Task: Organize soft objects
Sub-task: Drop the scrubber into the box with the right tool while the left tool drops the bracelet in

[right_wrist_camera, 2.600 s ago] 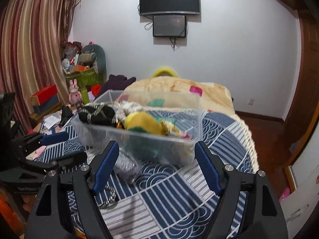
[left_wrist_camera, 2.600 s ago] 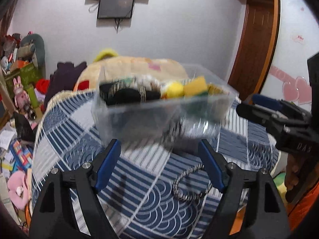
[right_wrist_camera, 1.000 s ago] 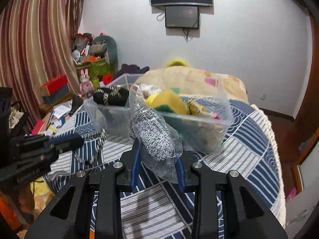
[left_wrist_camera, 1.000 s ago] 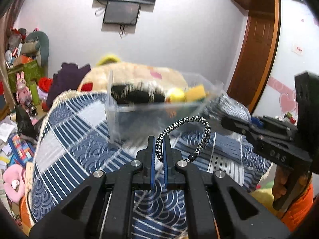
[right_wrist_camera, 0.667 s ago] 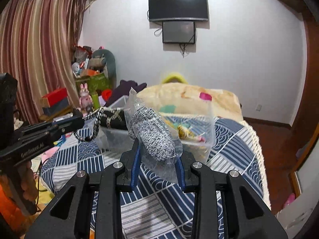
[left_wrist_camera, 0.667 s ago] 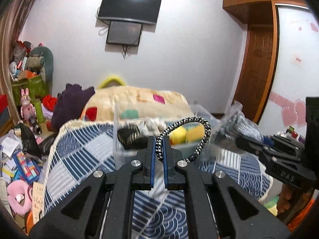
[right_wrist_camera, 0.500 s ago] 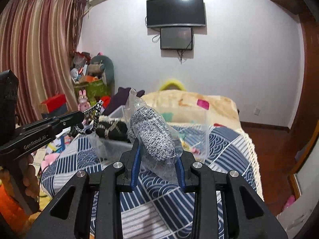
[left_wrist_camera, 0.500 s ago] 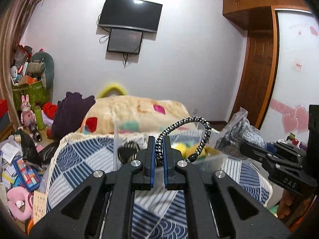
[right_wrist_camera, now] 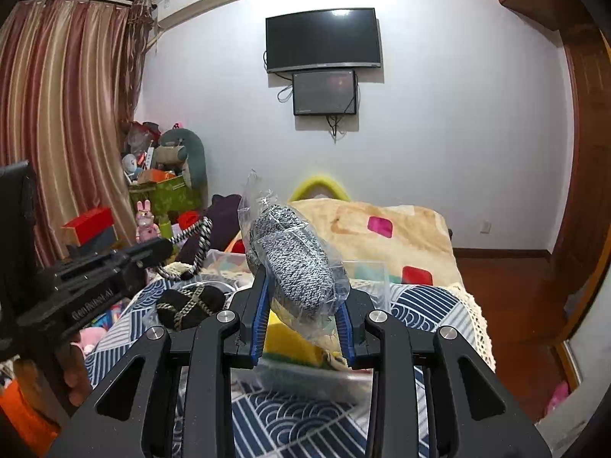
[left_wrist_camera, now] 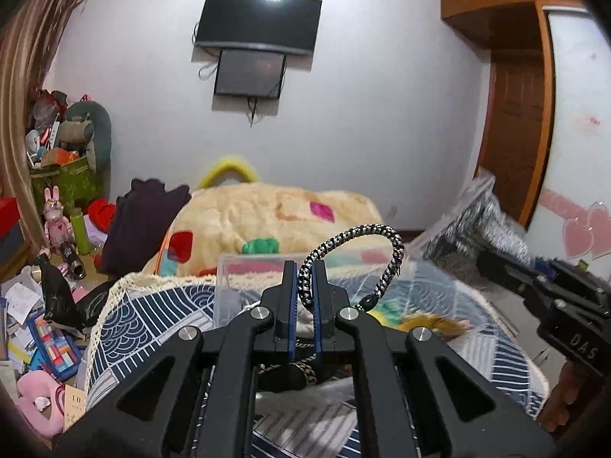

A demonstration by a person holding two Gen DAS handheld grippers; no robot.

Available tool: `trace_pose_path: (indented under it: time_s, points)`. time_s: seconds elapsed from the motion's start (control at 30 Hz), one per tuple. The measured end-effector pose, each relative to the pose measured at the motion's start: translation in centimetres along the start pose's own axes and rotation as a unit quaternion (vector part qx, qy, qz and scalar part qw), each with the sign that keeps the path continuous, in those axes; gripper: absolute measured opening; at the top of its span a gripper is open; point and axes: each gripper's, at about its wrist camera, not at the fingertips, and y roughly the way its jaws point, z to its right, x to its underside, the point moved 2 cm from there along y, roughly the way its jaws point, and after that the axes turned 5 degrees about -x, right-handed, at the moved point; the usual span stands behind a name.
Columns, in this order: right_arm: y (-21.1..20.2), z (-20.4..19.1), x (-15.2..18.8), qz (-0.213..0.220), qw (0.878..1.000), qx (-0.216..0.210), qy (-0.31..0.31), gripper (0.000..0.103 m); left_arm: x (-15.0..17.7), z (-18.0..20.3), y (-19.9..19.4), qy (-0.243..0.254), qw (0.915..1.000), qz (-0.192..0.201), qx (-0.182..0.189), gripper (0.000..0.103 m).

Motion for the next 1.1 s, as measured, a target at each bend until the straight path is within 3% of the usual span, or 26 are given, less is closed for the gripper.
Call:
trace_pose_path:
  time_s: [0.3, 0.53, 0.57, 0.7, 0.77, 1.1]
  points:
    - [4.5, 0.9, 1.7, -0.043, 0.998, 0.022, 0.028, 0.028, 1.9, 0.9, 3.9, 0.023, 0.9986, -0.046, -0.016, 0.006]
    - [5.8, 1.7, 3.7, -0.093, 0.994, 0.018, 0.047, 0.031, 2.8, 1.5, 3.8, 0.033, 0.9978, -0.055, -0.012, 0.008]
    - [5.6, 1.7, 3.7, -0.093, 0.994, 0.016, 0.049, 0.032, 2.8, 1.6, 3.7, 0.034, 0.9978, -0.056, -0.01, 0.009]
    - [4.9, 2.2, 3.2, -0.086, 0.995, 0.019, 0.053, 0.053, 2.5, 1.7, 3.3, 0.034, 0.9978, -0.056, -0.002, 0.009]
    - [4.1, 2.3, 3.0, -0.077, 0.995, 0.015, 0.055, 0.057, 2.3, 1.7, 2.9, 0.034, 0.998, -0.054, 0.001, 0.009]
    - [0.6, 0.9, 1.0, -0.032, 0.999, 0.003, 0.024, 0.058, 1.0, 1.9, -1.6, 0.036, 0.9988, -0.019, 0.028, 0.01]
